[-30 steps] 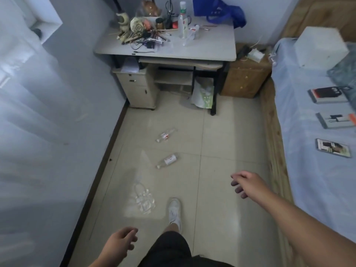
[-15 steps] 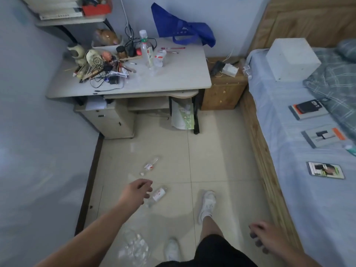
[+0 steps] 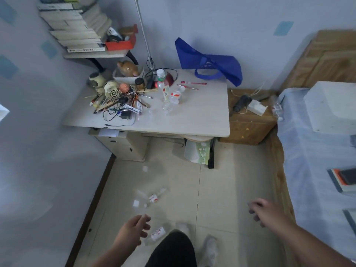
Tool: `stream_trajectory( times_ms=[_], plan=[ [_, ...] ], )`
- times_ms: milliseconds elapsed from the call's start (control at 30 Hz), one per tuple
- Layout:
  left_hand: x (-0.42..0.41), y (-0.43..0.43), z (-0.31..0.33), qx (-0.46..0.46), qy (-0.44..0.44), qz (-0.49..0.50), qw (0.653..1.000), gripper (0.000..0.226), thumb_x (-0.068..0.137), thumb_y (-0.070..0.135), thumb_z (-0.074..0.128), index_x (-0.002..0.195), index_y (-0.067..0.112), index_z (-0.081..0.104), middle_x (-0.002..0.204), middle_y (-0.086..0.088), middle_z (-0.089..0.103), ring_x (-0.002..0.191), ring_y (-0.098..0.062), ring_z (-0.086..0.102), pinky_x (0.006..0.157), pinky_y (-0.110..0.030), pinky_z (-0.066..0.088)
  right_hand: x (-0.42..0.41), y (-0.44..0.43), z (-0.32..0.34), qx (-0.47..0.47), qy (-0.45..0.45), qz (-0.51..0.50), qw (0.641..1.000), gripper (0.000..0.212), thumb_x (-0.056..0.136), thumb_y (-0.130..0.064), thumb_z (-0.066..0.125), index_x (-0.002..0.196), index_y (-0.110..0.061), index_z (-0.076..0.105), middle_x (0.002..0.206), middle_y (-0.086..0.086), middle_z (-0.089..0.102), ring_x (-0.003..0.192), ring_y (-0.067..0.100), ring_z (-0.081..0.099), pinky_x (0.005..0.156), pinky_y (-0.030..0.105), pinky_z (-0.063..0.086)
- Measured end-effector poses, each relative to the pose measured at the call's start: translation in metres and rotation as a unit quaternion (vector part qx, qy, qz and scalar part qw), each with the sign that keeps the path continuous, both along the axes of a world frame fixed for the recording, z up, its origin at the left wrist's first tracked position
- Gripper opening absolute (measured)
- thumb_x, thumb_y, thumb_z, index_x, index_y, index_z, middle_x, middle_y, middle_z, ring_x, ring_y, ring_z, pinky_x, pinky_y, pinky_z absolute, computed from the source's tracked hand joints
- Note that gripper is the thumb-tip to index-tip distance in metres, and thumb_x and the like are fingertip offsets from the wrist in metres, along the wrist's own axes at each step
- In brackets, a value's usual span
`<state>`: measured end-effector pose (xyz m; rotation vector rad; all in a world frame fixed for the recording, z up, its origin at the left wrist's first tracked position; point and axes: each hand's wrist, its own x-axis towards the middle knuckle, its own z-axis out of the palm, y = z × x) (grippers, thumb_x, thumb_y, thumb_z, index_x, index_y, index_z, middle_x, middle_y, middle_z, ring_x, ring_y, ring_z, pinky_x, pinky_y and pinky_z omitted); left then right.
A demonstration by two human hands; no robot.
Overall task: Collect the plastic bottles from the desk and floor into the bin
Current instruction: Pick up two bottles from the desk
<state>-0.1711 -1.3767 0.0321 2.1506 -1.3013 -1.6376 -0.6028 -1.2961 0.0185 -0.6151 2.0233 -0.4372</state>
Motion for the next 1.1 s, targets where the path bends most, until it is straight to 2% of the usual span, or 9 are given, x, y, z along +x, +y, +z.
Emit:
stream_trajectory(
  times_ms=[133,333,433,533,633,767,900,1000,1100],
  plan=[
    [-0.002,-0.036,-0.012,0.017,-0.01,0.039,0.999,0.027,0.104,0.033,0.054,0.096,0.019,0.076,0.09,-0.007,0.077,0.07,-0.022,0.068,0.058,-0.029,0.048,-0.018,-0.116,0.012,-0.047,-0.006,0.032,0.998,0.013,0.097,-0.023,0.062,0.089,-0.02,0.072,0.084,0.005,0.075,0.061,0.018,0.064,0.049,0.031,0.045],
    [-0.022,-0.15,-0.03,0.014,0.018,0.07,0.997,0.027,0.104,0.027,0.055,0.096,0.012,0.076,0.093,-0.014,0.076,0.067,-0.022,0.063,0.058,-0.028,0.044,-0.019,-0.247,-0.002,-0.065,-0.001,0.032,0.997,0.014,0.093,-0.026,0.064,0.083,-0.023,0.074,0.08,0.006,0.076,0.049,0.009,0.062,0.045,0.029,0.044],
    [-0.034,-0.223,-0.028,-0.001,0.019,0.045,0.999,0.022,0.104,0.025,0.056,0.097,0.015,0.075,0.09,-0.009,0.076,0.069,-0.021,0.066,0.059,-0.028,0.045,-0.008,-0.299,0.002,-0.04,-0.007,0.04,0.998,0.015,0.093,-0.027,0.063,0.083,-0.025,0.074,0.081,0.004,0.075,0.054,0.013,0.063,0.048,0.03,0.044],
    [-0.048,-0.3,-0.015,-0.04,0.012,-0.008,0.999,0.02,0.102,0.027,0.058,0.097,0.019,0.075,0.09,-0.003,0.078,0.073,-0.018,0.071,0.06,-0.03,0.051,0.006,-0.355,0.018,-0.049,-0.007,0.061,0.997,0.014,0.089,-0.032,0.064,0.081,-0.031,0.075,0.079,-0.004,0.076,0.054,0.008,0.066,0.047,0.028,0.048],
    [-0.067,-0.377,-0.001,-0.089,0.012,-0.043,0.995,0.017,0.099,0.033,0.061,0.095,0.025,0.075,0.089,0.003,0.078,0.075,-0.015,0.073,0.065,-0.035,0.058,0.023,-0.413,0.03,-0.06,-0.034,0.065,0.995,0.01,0.09,-0.028,0.063,0.089,-0.027,0.073,0.085,0.001,0.077,0.055,0.006,0.065,0.049,0.026,0.048],
    [-0.099,-0.467,0.002,-0.137,0.016,-0.07,0.988,0.014,0.097,0.038,0.064,0.104,0.03,0.072,0.099,0.007,0.075,0.085,-0.008,0.073,0.078,-0.043,0.062,0.045,-0.486,0.023,-0.054,-0.062,0.069,0.994,0.013,0.085,-0.029,0.063,0.094,-0.023,0.071,0.092,0.005,0.074,0.063,0.013,0.064,0.055,0.03,0.05],
    [-0.136,-0.533,-0.01,-0.162,0.017,-0.084,0.983,0.043,0.09,0.041,0.071,0.131,0.032,0.061,0.123,0.007,0.067,0.097,-0.01,0.067,0.089,-0.044,0.06,0.07,-0.548,0.001,-0.041,-0.041,0.055,0.997,0.052,0.082,-0.046,0.066,0.125,-0.018,0.06,0.11,0.008,0.071,0.096,0.03,0.07,0.083,0.042,0.057],
    [-0.163,-0.565,-0.024,-0.154,0.042,-0.065,0.985,0.075,0.084,0.039,0.078,0.15,0.033,0.041,0.142,0.007,0.053,0.115,-0.018,0.061,0.096,-0.048,0.056,0.09,-0.583,-0.016,-0.027,-0.049,0.014,0.998,0.066,0.082,-0.049,0.069,0.135,-0.016,0.048,0.101,0.004,0.067,0.099,0.033,0.068,0.084,0.044,0.057],
    [-0.186,-0.584,-0.037,-0.169,0.083,-0.054,0.981,0.099,0.075,0.031,0.086,0.156,0.033,0.029,0.152,0.003,0.045,0.131,-0.022,0.052,0.109,-0.047,0.047,0.101,-0.605,-0.029,0.0,-0.071,-0.041,0.997,0.075,0.079,-0.05,0.075,0.133,-0.01,0.04,0.114,0.008,0.064,0.104,0.035,0.067,0.088,0.047,0.058]
  ],
)
